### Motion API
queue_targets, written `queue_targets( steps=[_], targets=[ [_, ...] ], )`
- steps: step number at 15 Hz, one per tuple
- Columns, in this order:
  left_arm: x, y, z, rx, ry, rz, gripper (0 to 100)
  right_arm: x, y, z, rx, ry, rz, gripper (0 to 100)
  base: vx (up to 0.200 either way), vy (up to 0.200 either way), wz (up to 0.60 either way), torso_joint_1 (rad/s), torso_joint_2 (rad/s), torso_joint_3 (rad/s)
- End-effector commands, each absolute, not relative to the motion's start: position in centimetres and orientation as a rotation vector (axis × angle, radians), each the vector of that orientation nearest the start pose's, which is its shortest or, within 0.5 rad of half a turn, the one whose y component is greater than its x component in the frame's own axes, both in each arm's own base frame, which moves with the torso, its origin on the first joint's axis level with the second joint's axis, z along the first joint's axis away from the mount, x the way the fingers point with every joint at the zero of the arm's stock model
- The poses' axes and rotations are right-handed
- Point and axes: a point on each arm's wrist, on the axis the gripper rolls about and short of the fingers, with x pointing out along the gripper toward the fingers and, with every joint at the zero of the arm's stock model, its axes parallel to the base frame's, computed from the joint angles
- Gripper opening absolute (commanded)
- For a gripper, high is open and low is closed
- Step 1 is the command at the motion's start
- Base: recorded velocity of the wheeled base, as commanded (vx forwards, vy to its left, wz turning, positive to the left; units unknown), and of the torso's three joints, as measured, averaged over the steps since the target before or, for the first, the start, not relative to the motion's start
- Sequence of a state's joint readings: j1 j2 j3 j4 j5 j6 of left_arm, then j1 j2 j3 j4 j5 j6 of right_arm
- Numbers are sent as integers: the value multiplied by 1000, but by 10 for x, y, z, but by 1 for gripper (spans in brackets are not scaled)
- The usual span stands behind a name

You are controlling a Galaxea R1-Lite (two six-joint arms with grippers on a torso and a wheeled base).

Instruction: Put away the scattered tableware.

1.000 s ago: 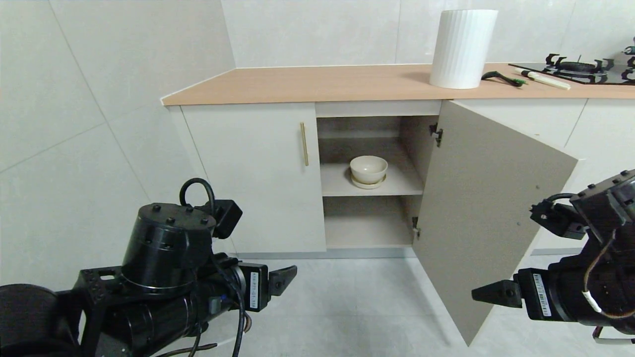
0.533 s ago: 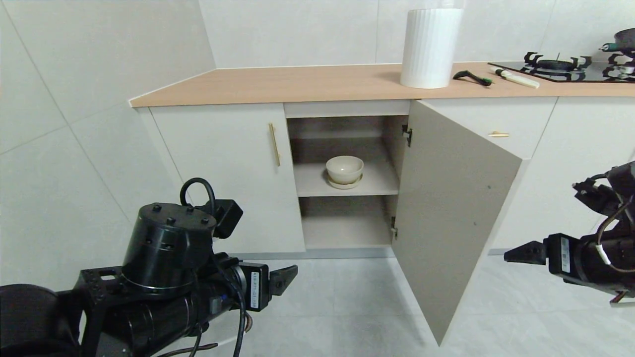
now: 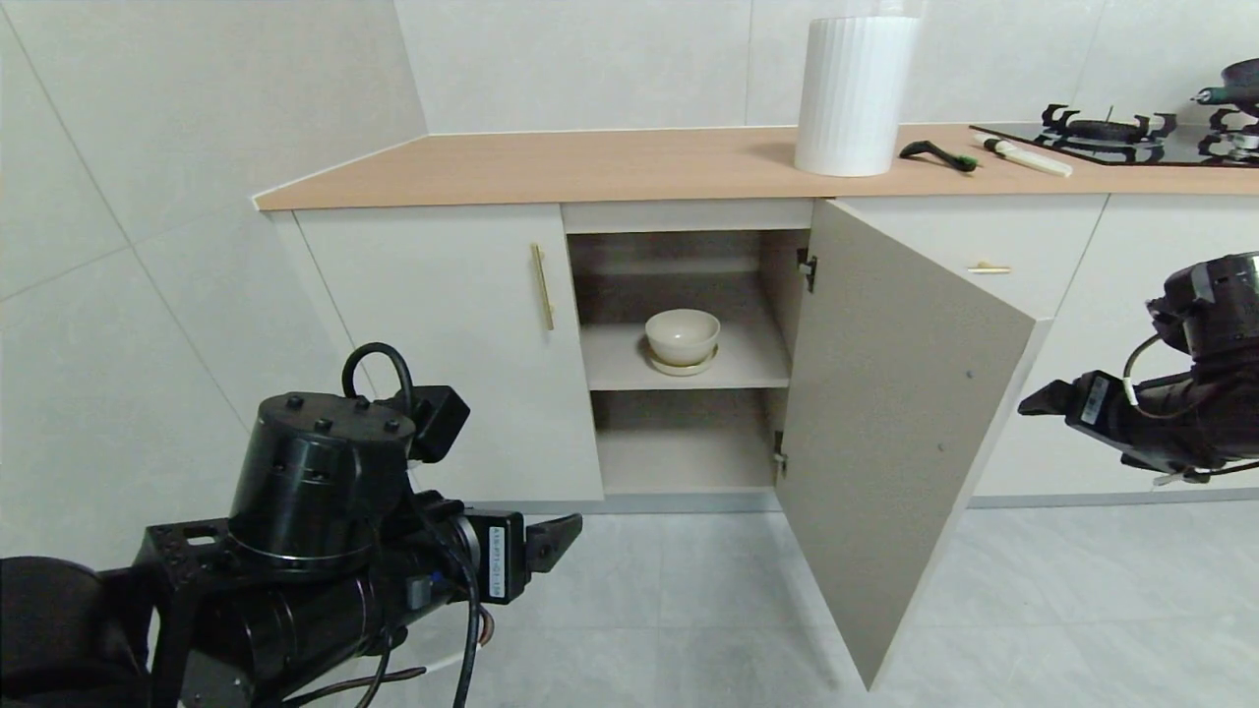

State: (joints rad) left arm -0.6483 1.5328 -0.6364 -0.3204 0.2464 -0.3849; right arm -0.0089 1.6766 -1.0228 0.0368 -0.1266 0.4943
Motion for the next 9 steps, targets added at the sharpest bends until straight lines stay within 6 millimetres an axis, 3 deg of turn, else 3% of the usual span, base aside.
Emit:
queue_targets(
  steps=[1,3,6,9],
  targets=[
    [198,-140,156,-124,584,-273,100,324,-8,160,427,683,-322,100,0,0,0,0,0,0],
    [199,-139,156,-130,580,-269,100,339,4,159,420,652,-283,100,0,0,0,0,0,0],
    [202,-138,158,-145,553,-266,100,344,29,159,396,661,-210,100,0,0,0,0,0,0],
    [202,-138,159,-144,552,-266,100,343,78,162,353,673,-78,100,0,0,0,0,0,0]
  ],
)
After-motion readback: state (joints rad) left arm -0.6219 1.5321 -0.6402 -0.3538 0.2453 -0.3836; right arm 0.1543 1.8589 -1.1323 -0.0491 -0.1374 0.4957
